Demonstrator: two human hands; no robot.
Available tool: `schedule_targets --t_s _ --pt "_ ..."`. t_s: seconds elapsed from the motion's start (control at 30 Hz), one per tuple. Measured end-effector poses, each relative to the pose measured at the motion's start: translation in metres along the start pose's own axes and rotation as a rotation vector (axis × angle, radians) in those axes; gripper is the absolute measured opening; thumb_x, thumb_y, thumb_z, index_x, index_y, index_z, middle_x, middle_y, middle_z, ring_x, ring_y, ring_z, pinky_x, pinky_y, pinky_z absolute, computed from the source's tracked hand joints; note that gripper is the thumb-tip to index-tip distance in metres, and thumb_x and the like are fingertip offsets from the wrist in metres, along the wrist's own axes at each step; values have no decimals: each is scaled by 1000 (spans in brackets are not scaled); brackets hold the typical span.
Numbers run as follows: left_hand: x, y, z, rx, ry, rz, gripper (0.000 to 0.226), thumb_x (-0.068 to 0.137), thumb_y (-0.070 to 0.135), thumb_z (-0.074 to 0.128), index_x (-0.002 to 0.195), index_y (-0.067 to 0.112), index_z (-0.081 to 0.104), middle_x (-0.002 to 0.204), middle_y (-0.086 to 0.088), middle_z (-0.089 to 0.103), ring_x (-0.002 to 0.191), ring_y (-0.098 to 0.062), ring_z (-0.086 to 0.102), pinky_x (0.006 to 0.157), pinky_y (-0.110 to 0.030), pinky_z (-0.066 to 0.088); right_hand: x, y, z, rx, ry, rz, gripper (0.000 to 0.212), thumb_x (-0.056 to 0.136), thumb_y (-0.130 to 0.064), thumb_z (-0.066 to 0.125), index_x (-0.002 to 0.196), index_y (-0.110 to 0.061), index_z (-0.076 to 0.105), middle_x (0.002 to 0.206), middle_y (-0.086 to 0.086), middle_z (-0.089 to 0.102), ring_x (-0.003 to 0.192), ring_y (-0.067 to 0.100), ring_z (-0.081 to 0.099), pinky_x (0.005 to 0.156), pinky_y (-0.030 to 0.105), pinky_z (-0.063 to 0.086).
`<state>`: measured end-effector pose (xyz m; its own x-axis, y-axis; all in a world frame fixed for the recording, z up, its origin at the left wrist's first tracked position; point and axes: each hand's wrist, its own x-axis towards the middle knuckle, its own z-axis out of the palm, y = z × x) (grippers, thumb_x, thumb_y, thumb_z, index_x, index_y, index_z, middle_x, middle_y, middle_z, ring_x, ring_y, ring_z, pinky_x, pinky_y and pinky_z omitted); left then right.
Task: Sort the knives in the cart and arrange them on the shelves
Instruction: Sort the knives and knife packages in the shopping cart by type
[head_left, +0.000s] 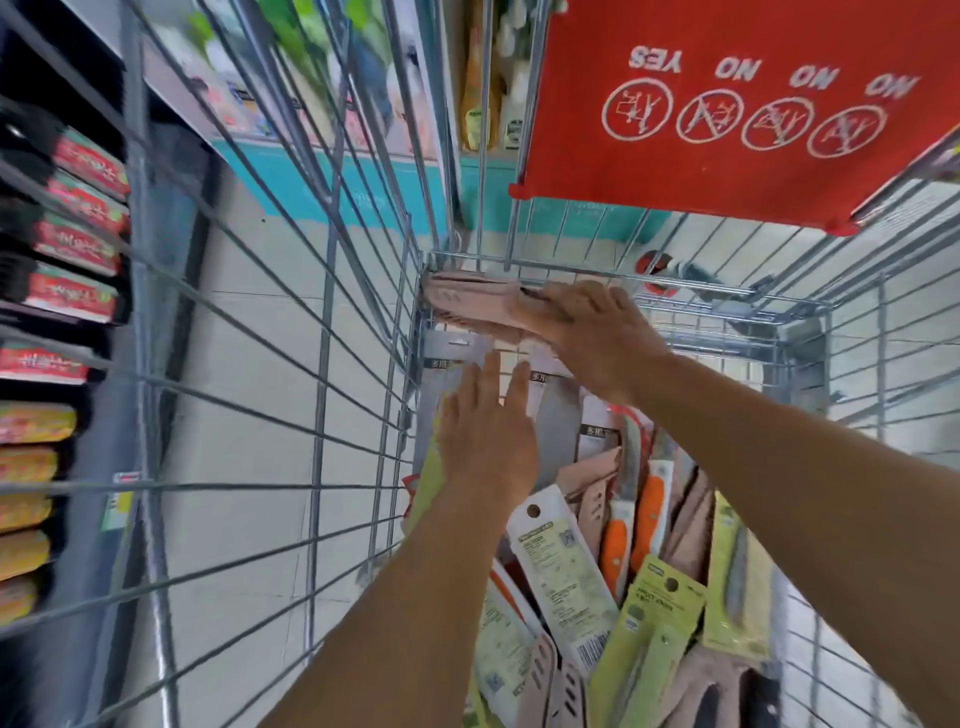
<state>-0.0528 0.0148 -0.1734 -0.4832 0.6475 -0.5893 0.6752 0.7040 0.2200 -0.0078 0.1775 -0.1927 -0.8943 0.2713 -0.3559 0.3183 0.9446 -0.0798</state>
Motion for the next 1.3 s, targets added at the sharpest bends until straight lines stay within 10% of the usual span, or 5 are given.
schedule_targets --t_s 0.13,0.53,0.83,1.0,1.3 --pt "0 -5 4 83 -27 12 62 101 25 31 151 24 -4 158 -3 -20 144 -24 -19 117 -42 -1 -5 -6 3 60 -26 42 82 94 -12 45 144 -48 -9 156 -9 3 141 26 7 112 47 13" --pt "-67 26 23 -65 39 101 61 94 47 44 145 25 19 155 -8 14 143 -27 9 117 -41 13 -136 -50 8 513 269 587 45 94 -23 51 138 -14 45 139 9 45 125 32 42 103 43 32" --pt "-98 20 42 35 -77 22 94 86 47 61 150 22 -3 153 -12 17 142 -31 13 117 -43 13 -225 -110 21 789 -7 942 98 85 -30 64 148 -39 -10 156 -2 -6 143 29 -2 112 56 18" --pt "-102 22 42 85 24 72 90 80 41 70 146 24 10 143 -8 30 130 -30 29 109 -39 26 -235 -118 28 758 -9 1026 94 80 -29 68 146 -36 2 154 0 -5 139 30 1 107 55 29" --pt "-108 33 32 -743 79 -163 62 79 5 69 132 19 39 118 -4 50 89 -15 56 68 -23 47 -246 -111 41 712 156 1300 74 87 -43 57 144 -17 19 148 13 14 135 33 15 111 46 22"
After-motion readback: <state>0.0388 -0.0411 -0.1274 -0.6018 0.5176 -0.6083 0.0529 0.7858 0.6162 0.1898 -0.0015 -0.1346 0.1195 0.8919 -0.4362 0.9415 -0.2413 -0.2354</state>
